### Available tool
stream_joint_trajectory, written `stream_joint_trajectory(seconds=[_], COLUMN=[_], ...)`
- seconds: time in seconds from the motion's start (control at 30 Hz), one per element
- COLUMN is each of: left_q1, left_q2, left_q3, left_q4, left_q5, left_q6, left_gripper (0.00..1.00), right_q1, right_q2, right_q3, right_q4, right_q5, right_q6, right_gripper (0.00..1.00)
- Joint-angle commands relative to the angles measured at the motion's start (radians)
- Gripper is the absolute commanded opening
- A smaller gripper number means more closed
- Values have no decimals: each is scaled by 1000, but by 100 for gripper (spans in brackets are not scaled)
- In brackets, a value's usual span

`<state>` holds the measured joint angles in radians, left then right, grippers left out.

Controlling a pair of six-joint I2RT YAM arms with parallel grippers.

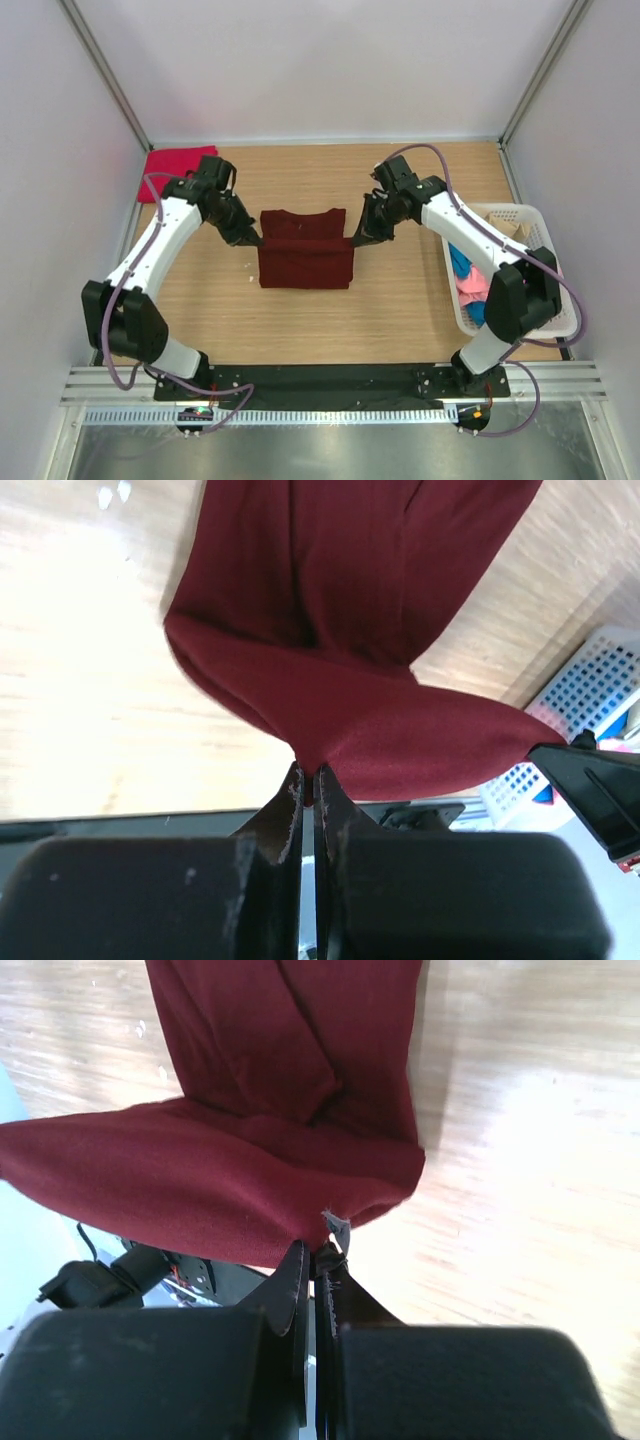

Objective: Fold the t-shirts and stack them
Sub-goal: Fold the tshirt

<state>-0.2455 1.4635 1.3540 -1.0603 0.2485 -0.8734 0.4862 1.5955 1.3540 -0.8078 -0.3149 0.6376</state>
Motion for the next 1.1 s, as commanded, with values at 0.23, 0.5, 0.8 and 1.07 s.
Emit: stream_joint_trajectory(seconds=[0.23,0.5,0.8,1.07], left_q1=[44,80,97,107], left_q2=[164,265,365,475], left_q3=[142,224,312,401], left_q4=[65,83,97,102], left_q5=[26,38,64,75], left_q6=[43,57,60,66], left_gripper=[0,0,0,0], right_q1=[-81,-103,-116,-132], right_q2=[194,317,417,497], right_q3=[229,370,464,523], right_q4=[-27,-37,-44,-22], right_q5=[-111,-135,-147,-170], right_q6=[-88,-102,-96,-84], right_gripper=[1,1,1,1])
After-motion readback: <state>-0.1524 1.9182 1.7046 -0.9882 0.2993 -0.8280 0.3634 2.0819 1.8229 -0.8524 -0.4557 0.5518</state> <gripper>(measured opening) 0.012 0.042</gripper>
